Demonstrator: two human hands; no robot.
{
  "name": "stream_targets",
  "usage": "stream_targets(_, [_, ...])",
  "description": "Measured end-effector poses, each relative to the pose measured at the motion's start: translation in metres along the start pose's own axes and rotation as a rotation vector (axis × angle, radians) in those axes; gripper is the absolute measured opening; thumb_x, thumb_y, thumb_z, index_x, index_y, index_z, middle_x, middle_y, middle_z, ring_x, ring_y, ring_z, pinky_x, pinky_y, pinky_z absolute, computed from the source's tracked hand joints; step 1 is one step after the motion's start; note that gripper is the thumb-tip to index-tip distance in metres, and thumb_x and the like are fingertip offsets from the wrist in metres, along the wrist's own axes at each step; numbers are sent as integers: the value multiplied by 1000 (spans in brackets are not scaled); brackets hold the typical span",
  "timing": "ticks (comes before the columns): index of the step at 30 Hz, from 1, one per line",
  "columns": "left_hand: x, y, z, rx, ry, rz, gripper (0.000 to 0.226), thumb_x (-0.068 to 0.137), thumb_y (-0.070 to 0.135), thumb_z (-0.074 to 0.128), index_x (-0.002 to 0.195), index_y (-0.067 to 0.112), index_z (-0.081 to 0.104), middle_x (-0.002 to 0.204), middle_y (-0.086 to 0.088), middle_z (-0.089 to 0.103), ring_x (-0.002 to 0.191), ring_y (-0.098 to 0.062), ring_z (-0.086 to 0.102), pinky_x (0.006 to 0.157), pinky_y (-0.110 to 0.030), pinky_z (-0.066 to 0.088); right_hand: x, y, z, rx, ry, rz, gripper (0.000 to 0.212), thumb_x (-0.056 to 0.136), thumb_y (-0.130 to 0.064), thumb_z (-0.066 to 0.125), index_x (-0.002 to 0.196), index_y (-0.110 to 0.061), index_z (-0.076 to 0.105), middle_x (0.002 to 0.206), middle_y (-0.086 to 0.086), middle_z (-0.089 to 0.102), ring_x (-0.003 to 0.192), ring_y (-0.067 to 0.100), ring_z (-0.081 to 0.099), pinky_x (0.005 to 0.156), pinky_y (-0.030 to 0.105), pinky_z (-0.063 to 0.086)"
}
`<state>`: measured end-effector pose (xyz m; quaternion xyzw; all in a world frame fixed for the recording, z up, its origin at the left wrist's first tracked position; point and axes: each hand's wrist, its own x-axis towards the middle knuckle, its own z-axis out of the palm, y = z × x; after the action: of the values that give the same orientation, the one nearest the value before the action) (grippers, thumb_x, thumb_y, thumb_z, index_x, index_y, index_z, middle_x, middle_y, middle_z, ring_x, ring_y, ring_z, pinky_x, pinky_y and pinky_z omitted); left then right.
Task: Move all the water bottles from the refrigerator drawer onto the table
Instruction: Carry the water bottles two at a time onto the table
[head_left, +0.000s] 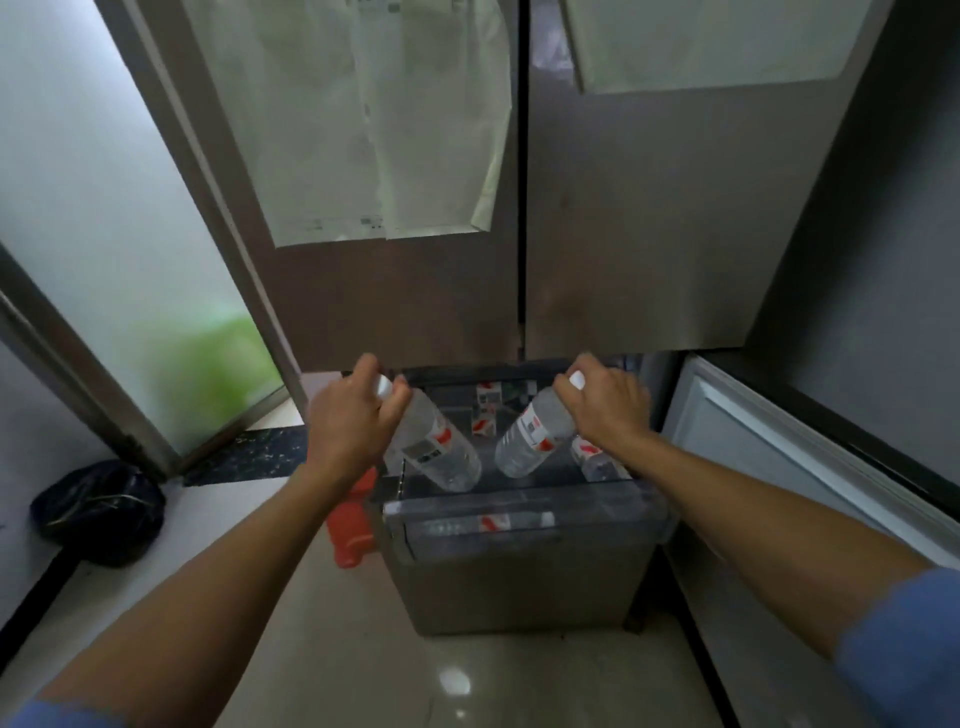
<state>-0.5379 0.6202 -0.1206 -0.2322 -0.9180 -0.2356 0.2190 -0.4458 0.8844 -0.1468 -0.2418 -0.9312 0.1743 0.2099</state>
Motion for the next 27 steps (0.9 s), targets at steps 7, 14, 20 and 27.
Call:
stream_targets(7, [-89, -12, -100, 161, 73, -160, 33, 92, 46, 48, 90, 14, 54, 73, -10, 62, 63, -29, 56, 57, -35, 46, -56, -80, -47, -40, -57, -316, 31, 93, -46, 44, 99, -17, 51, 92, 10, 67, 82, 30, 61, 65, 33, 38])
stream_targets(14, [-220, -85, -186, 319, -50, -332, 33, 91, 50, 46, 92, 17, 53, 76, -7, 66, 67, -28, 60, 62, -37, 51, -164, -185, -9, 14, -225, -651, 28, 91, -54, 46, 97, -27, 54, 84, -1, 64, 69, 20, 59, 58, 27, 46])
stream_targets(20, [-371, -168, -302, 434, -58, -551, 33, 91, 49, 47, 98, 17, 55, 84, -6, 67, 76, -28, 62, 68, -37, 52, -298, -322, 34, -75, -317, -940, 36, 89, -49, 43, 104, -19, 57, 98, 13, 68, 87, 33, 62, 66, 36, 41])
stream_targets(27, [-555, -252, -448, 640, -75, -769, 30, 93, 50, 42, 94, 22, 53, 79, 0, 64, 69, -20, 57, 62, -32, 45, -485, -484, 70, 75, -477, -1144, 36, 91, -51, 44, 104, -20, 56, 92, 7, 68, 77, 24, 62, 66, 32, 48])
